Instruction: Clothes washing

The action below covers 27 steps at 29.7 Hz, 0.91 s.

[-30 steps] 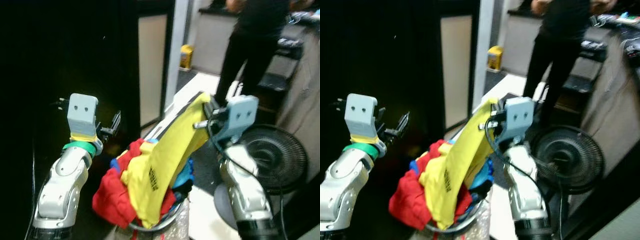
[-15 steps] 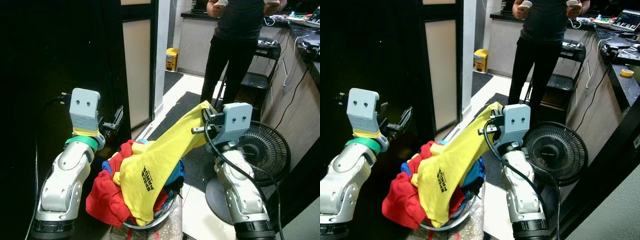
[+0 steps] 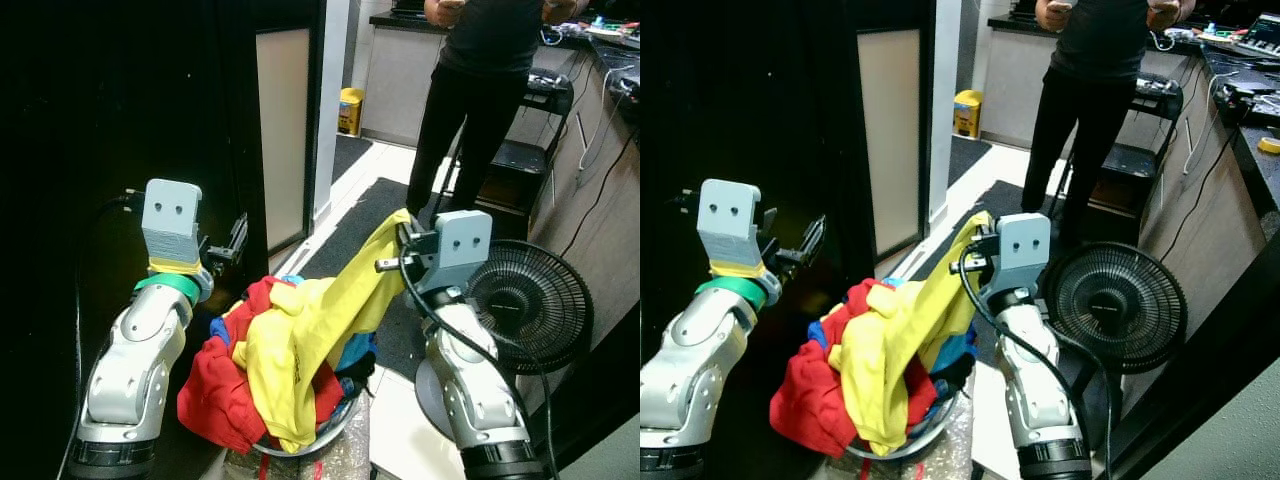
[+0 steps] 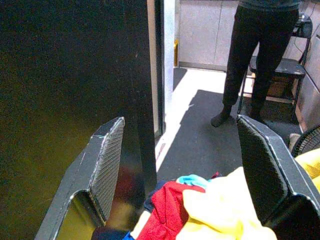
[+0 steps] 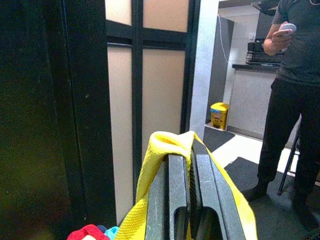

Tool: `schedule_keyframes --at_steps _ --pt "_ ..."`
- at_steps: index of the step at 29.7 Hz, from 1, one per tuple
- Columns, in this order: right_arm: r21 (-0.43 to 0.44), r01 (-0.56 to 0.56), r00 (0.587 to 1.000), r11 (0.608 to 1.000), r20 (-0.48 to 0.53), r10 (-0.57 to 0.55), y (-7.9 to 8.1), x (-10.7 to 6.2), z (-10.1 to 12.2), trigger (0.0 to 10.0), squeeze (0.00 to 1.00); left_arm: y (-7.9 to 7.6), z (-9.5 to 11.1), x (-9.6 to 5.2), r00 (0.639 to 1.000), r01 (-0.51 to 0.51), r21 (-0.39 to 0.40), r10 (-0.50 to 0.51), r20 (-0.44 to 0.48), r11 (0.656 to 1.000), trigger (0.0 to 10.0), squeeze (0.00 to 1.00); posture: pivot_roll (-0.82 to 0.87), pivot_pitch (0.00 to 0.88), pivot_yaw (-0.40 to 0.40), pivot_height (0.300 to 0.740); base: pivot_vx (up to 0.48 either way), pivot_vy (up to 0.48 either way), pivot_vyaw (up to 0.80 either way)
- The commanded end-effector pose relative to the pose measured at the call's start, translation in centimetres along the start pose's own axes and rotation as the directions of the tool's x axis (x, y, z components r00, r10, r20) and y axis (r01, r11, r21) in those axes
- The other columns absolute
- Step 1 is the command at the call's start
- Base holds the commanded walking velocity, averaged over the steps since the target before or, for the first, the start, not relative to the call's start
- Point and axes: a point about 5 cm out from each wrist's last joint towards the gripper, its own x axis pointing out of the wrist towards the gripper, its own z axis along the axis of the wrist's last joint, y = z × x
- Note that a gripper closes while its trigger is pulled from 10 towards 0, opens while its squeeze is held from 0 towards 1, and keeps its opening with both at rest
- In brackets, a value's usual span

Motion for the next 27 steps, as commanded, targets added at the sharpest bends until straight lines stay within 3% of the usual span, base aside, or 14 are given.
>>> schedule_keyframes --at_steps 1,16,27 --pt "0.037 0.035 0.999 0.999 -0.001 -0.035 -0.4 0.1 0.0 10.0 0.00 0.0 -0.7 -0.1 1.000 -0.003 0.008 0.003 -0.022 1.000 10.0 0.00 0.02 0.041 0.039 0.740 0.000 0.000 -0.80" --pt "0.067 0.048 0.998 0.997 0.032 -0.050 -0.4 0.8 0.8 10.0 0.00 0.4 -0.2 0.1 1.000 -0.008 0.020 0.009 -0.010 1.000 10.0 0.00 0.03 0.034 0.041 0.740 0.000 0.000 -0.80" --pt "0.085 0.061 0.997 0.995 0.051 -0.065 -0.4 1.1 1.2 10.0 0.00 1.2 2.3 0.8 0.998 -0.008 0.042 0.005 0.059 0.999 10.0 0.00 0.04 0.039 0.053 0.740 0.000 0.000 -0.80"
